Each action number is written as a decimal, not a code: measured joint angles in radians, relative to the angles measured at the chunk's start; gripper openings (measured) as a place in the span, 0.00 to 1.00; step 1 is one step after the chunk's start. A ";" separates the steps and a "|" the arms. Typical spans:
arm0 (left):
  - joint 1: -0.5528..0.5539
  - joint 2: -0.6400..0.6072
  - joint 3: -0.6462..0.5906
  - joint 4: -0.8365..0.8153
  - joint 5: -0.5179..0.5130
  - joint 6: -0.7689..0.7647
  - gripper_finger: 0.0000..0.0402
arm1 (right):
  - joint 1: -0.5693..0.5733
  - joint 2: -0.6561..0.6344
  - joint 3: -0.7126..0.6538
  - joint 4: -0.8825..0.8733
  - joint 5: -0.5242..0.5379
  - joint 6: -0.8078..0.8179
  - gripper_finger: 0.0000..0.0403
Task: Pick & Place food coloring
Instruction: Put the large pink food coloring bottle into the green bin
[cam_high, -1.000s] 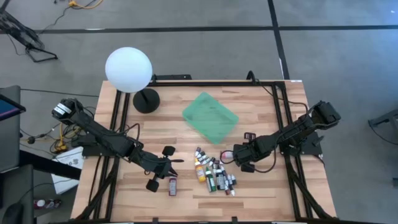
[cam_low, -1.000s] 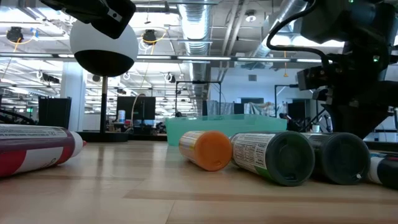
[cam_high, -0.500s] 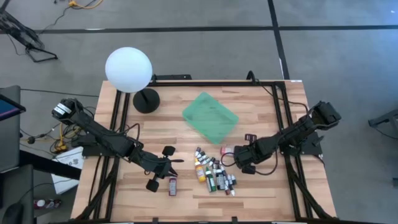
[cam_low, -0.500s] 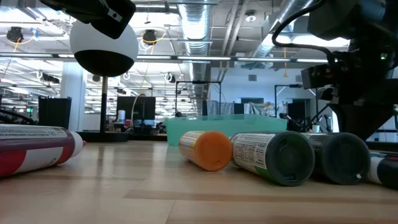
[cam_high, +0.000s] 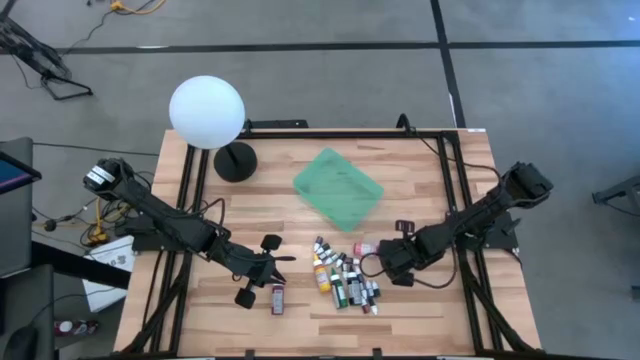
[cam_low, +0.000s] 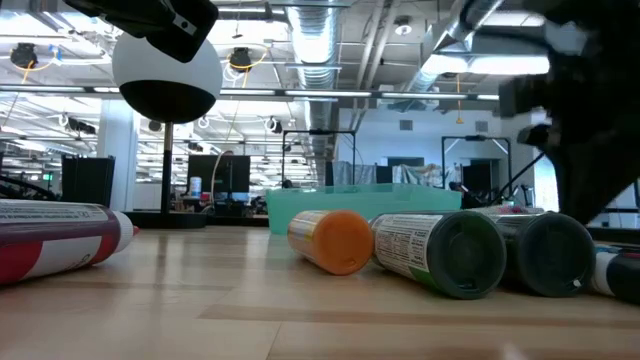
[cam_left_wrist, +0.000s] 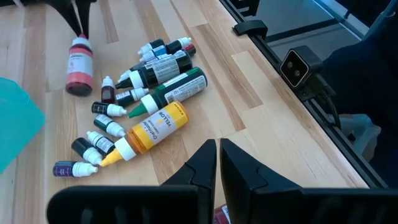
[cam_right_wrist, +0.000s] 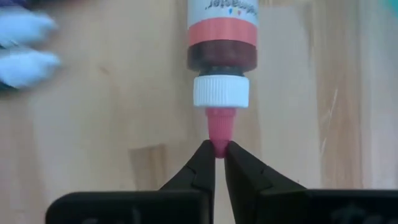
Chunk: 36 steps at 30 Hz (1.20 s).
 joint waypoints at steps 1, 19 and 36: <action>0.000 0.000 0.000 0.000 0.000 0.000 0.04 | 0.007 -0.011 0.006 0.001 0.014 0.000 0.05; 0.000 0.000 0.000 0.001 0.000 -0.002 0.04 | 0.042 -0.142 0.064 0.009 0.135 -0.009 0.00; 0.000 0.000 0.000 0.000 0.000 -0.001 0.04 | -0.004 -0.119 0.042 0.111 0.092 -0.081 0.07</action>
